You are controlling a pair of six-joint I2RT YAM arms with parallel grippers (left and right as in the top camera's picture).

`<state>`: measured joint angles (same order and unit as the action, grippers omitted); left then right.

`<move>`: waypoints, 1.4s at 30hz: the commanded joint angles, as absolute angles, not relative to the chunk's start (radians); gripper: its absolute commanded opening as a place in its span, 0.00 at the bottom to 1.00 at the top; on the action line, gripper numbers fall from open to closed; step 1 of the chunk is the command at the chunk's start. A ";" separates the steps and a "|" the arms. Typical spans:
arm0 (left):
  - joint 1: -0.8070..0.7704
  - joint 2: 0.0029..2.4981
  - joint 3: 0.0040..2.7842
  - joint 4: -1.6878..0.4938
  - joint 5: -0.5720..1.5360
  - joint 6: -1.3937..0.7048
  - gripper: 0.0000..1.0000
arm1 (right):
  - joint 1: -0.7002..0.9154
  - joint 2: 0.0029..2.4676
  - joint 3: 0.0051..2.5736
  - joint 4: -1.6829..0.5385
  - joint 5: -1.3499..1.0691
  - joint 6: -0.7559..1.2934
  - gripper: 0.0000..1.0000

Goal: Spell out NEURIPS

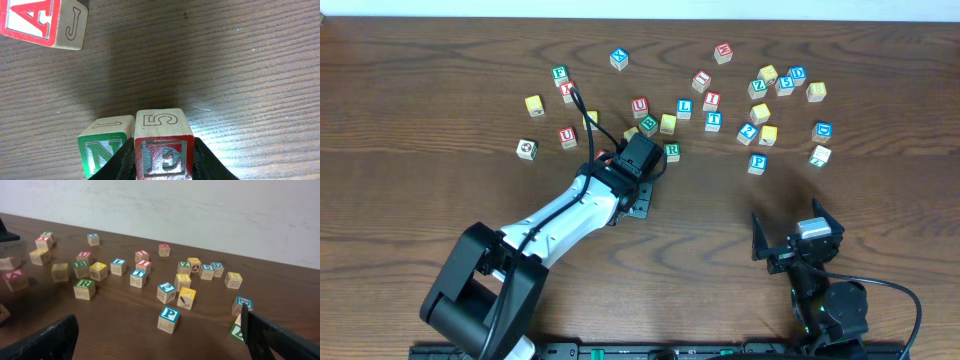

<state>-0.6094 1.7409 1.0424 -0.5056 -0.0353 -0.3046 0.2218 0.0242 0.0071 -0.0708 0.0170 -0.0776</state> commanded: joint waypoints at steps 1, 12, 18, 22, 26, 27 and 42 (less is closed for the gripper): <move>-0.605 1.728 1.035 -0.511 -0.037 -0.285 0.07 | 0.216 0.020 0.006 -0.075 0.012 -0.076 0.99; -0.605 1.728 1.035 -0.479 0.069 -0.300 0.08 | 0.216 0.020 0.006 -0.075 0.012 -0.076 0.99; -0.605 1.728 1.035 -0.481 0.068 -0.382 0.08 | 0.216 0.020 0.006 -0.075 0.012 -0.076 0.99; -0.605 1.728 1.035 -0.493 0.068 -0.420 0.08 | 0.216 0.020 0.006 -0.075 0.012 -0.076 0.99; -0.605 1.728 1.035 -0.504 0.055 -0.446 0.08 | 0.216 0.020 0.006 -0.075 0.012 -0.076 0.99; -0.605 1.728 1.035 -0.508 0.037 -0.460 0.07 | 0.216 0.020 0.006 -0.075 0.012 -0.076 0.99; -0.605 1.758 1.035 -0.517 0.008 -0.473 0.07 | 0.216 0.020 0.006 -0.075 0.012 -0.076 0.99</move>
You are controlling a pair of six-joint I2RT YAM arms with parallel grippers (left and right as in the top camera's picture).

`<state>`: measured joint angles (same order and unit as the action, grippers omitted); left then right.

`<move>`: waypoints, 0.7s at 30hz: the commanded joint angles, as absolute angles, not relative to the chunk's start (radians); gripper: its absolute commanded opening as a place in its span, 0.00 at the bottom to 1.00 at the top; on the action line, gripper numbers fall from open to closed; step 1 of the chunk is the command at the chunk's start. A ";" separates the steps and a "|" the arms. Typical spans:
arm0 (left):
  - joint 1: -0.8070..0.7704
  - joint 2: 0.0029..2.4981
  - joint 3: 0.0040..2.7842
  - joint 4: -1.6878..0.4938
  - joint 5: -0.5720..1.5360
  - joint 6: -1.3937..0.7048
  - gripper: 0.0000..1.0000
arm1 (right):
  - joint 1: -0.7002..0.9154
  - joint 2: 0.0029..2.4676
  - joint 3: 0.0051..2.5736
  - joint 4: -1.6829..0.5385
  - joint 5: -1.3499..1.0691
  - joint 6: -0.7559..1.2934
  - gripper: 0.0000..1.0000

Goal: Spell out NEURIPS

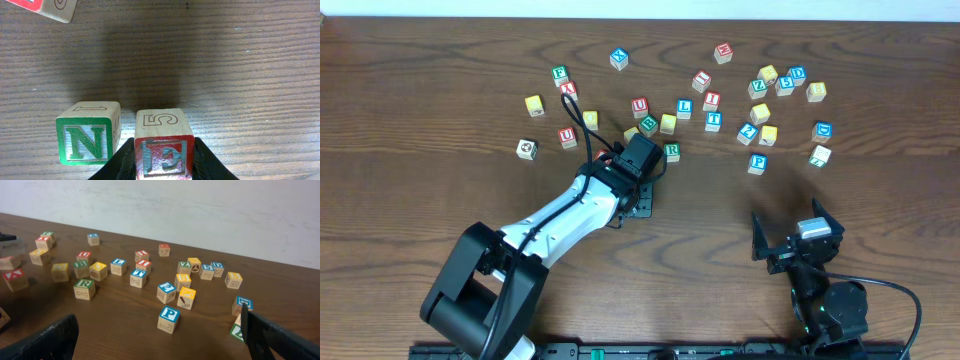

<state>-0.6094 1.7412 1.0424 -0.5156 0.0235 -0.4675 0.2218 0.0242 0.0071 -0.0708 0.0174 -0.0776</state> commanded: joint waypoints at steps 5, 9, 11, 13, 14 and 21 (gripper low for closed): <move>-0.605 1.771 1.035 -0.511 0.011 -0.473 0.07 | 0.216 0.020 0.006 -0.075 0.012 -0.076 0.99; -0.605 1.771 1.035 -0.509 0.011 -0.473 0.07 | 0.216 0.020 0.006 -0.075 0.012 -0.076 0.99; -0.605 1.771 1.035 -0.509 0.011 -0.472 0.07 | 0.216 0.020 0.006 -0.075 0.012 -0.076 0.99; -0.605 1.771 1.035 -0.508 0.011 -0.473 0.09 | 0.216 0.020 0.006 -0.075 0.012 -0.076 0.99; -0.605 1.771 1.035 -0.507 0.011 -0.473 0.12 | 0.216 0.020 0.006 -0.075 0.012 -0.076 0.99; -0.605 1.771 1.035 -0.485 0.011 -0.469 0.36 | 0.216 0.020 0.006 -0.075 0.012 -0.076 0.99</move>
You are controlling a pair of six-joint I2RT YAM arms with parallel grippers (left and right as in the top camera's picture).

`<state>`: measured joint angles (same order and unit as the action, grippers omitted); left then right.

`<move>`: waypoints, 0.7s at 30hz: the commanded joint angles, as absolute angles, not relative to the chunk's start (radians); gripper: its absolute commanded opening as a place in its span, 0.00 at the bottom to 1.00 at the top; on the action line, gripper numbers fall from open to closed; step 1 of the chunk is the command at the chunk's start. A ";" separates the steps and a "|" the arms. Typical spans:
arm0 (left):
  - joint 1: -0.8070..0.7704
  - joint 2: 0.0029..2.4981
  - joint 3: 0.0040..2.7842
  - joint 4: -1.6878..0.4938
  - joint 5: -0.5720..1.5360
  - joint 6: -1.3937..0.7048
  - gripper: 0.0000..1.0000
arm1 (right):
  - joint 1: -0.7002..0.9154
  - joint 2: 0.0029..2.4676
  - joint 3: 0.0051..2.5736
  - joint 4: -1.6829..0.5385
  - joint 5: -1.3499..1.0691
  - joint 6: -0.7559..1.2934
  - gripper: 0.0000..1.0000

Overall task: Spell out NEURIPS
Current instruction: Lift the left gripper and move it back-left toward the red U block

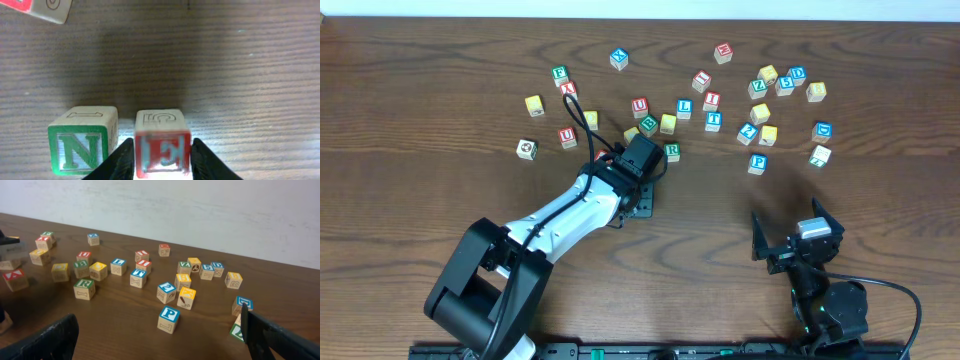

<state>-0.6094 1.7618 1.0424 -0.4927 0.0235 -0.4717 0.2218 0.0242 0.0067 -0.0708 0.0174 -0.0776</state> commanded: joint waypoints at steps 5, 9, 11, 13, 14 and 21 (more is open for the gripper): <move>-0.605 1.771 1.035 -0.480 0.011 -0.469 0.33 | 0.216 0.020 0.006 -0.075 0.012 -0.076 0.99; -0.605 1.771 1.035 -0.480 0.011 -0.469 0.38 | 0.216 0.020 0.006 -0.075 0.012 -0.076 0.99; -0.605 1.771 1.036 -0.480 0.010 -0.469 0.44 | 0.216 0.020 0.006 -0.075 0.012 -0.076 0.99; -0.605 1.771 1.039 -0.480 0.010 -0.469 0.53 | 0.216 0.020 0.006 -0.075 0.012 -0.076 0.99; -0.605 1.771 1.041 -0.480 0.010 -0.469 0.55 | 0.216 0.020 0.006 -0.075 0.012 -0.076 0.99; -0.605 1.760 1.097 -0.500 0.011 -0.442 0.56 | 0.216 0.020 0.006 -0.075 0.012 -0.076 0.99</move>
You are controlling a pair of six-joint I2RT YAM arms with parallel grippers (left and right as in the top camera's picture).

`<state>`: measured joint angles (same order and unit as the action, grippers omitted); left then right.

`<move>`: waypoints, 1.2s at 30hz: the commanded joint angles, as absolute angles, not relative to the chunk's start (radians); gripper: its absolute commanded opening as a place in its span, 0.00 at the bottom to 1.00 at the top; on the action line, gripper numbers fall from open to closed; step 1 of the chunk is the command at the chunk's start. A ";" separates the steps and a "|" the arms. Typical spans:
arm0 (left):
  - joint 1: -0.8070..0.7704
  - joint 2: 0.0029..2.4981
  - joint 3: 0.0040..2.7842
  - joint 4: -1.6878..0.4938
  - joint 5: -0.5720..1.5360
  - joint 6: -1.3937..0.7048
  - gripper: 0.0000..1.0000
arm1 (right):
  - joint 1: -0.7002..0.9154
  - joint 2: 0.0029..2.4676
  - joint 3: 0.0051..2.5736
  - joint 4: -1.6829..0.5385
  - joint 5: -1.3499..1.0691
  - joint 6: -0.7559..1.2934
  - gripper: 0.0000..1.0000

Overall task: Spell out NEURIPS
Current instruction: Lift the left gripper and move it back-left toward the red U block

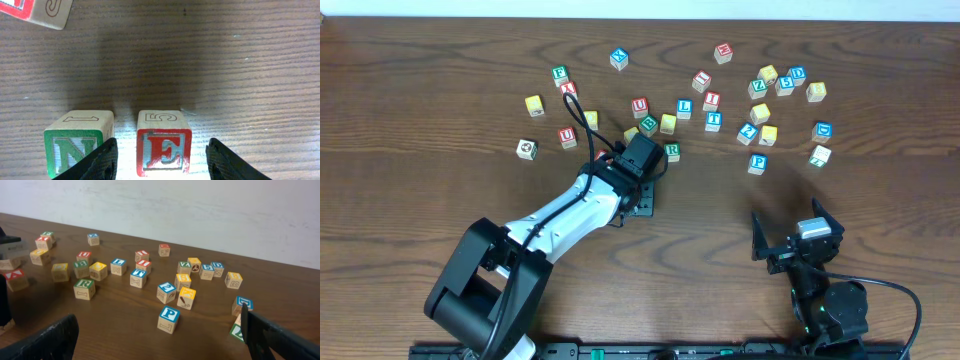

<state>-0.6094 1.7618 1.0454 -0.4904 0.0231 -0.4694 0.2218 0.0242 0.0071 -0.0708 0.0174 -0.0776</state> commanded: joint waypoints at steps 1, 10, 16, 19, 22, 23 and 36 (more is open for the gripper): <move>-0.605 1.752 1.106 -0.504 0.011 -0.439 0.56 | 0.216 0.020 0.006 -0.075 0.012 -0.076 0.99; -0.605 1.675 1.157 -0.522 0.006 -0.410 0.56 | 0.216 0.020 0.006 -0.075 0.012 -0.076 0.99; -0.604 1.597 1.181 -0.522 -0.118 -0.392 0.57 | 0.216 0.020 0.006 -0.075 0.012 -0.076 0.99; -0.581 1.586 1.215 -0.527 -0.143 -0.360 0.63 | 0.216 0.020 0.006 -0.075 0.012 -0.076 0.99; -0.525 1.588 1.275 -0.575 -0.143 -0.360 0.64 | 0.216 0.020 0.006 -0.075 0.012 -0.076 0.99; -0.504 1.588 1.293 -0.591 -0.142 -0.361 0.64 | 0.216 0.020 0.006 -0.075 0.012 -0.076 0.99; -0.267 1.661 1.543 -0.810 -0.063 -0.406 0.66 | 0.216 0.020 0.006 -0.075 0.012 -0.076 0.99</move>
